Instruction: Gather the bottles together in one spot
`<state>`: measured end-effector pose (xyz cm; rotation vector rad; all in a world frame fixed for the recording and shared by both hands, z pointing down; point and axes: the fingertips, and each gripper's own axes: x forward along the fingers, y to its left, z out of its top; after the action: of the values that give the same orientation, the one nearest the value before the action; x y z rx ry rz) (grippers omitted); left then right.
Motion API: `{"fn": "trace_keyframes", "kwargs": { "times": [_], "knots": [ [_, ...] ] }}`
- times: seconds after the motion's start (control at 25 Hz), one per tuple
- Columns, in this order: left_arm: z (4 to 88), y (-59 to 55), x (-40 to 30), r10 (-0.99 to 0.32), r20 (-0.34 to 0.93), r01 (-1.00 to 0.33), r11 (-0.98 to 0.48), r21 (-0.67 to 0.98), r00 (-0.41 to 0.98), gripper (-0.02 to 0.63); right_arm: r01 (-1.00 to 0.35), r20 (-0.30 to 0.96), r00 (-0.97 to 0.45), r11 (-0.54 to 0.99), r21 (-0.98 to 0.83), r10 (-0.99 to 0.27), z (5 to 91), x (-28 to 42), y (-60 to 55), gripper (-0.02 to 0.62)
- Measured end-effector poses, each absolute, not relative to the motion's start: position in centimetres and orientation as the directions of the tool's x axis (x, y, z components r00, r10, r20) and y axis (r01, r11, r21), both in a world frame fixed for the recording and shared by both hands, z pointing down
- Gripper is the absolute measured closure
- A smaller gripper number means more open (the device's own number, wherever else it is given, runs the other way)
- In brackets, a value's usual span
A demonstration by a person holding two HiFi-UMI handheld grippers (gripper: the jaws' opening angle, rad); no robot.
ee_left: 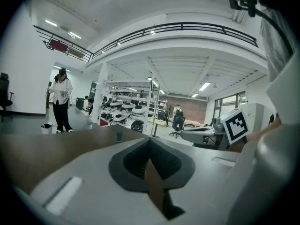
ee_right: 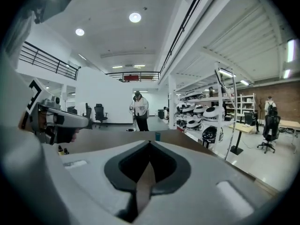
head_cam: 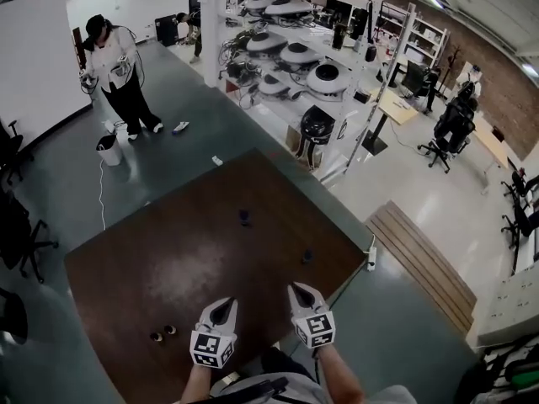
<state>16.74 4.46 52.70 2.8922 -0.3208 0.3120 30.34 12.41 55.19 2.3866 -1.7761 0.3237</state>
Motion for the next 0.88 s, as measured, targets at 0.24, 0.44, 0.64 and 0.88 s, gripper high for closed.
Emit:
{"fn": "trace_keyframes", "kwargs": {
  "times": [0.24, 0.44, 0.64, 0.88],
  "knots": [
    [54.2, 4.3, 21.3, -0.148, 0.272, -0.209, -0.955, 0.211, 0.951, 0.605, -0.933, 0.304, 0.338, -0.36, -0.018, -0.891, 57.1, 35.6, 14.0, 0.594],
    [56.6, 4.2, 24.1, -0.121, 0.315, -0.2, -0.952, 0.234, 0.941, 0.606, -0.922, 0.335, 0.354, -0.385, -0.029, -0.873, 59.4, 38.5, 14.4, 0.594],
    [58.9, 4.4, 26.7, -0.094, 0.356, -0.191, -0.949, 0.249, 0.93, 0.604, -0.922, 0.373, 0.343, -0.386, -0.043, -0.862, 61.8, 40.4, 14.1, 0.594],
    [60.8, 4.5, 28.8, -0.07, 0.394, -0.184, -0.948, 0.261, 0.916, 0.606, -0.927, 0.413, 0.314, -0.369, -0.059, -0.855, 64.1, 41.8, 13.6, 0.594]
  ]
}}
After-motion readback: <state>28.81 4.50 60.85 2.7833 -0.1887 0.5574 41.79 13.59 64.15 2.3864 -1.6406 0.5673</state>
